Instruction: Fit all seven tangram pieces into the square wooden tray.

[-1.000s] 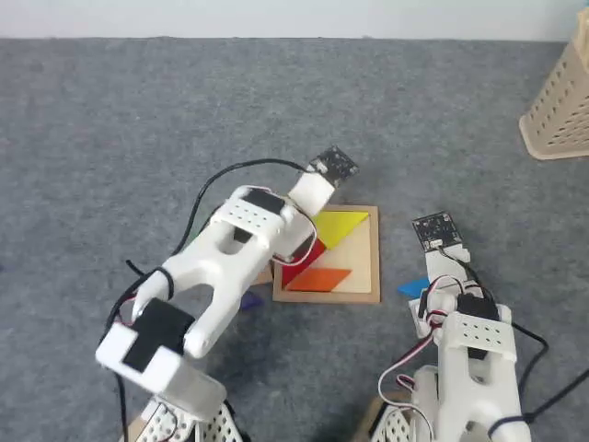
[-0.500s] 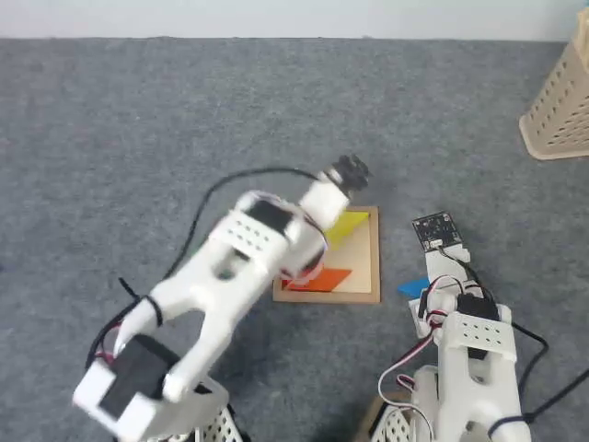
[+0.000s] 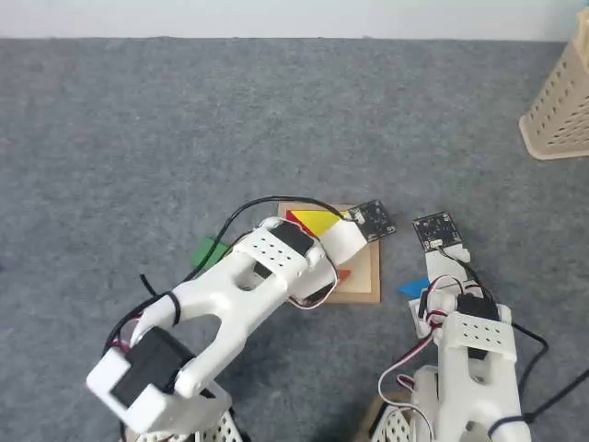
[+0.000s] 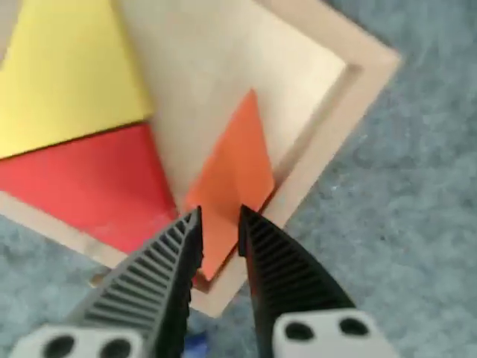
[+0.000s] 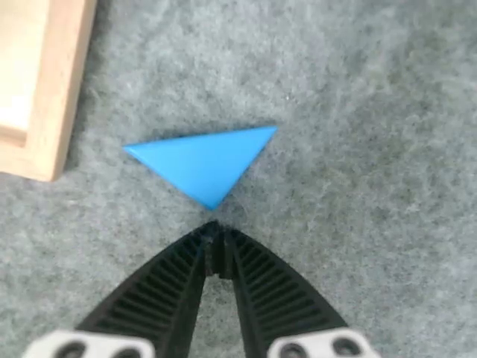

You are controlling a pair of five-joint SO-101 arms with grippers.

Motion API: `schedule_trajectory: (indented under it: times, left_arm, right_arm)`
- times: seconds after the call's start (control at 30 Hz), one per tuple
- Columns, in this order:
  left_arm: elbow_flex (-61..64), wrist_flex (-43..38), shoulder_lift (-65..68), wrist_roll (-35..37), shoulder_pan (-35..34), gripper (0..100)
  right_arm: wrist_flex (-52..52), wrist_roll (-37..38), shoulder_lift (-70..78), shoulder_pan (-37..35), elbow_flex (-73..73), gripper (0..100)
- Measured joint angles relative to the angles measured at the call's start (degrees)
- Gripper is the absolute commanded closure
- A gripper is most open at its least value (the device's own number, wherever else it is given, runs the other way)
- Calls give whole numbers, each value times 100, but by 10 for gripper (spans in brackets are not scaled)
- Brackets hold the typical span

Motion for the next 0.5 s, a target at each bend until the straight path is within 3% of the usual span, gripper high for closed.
schedule_trajectory:
  times: [0.5]
  left_arm:
    - [-88, 738, -26, -97, -18, 916]
  right_arm:
    - [0, 0, 0, 0, 0, 989]
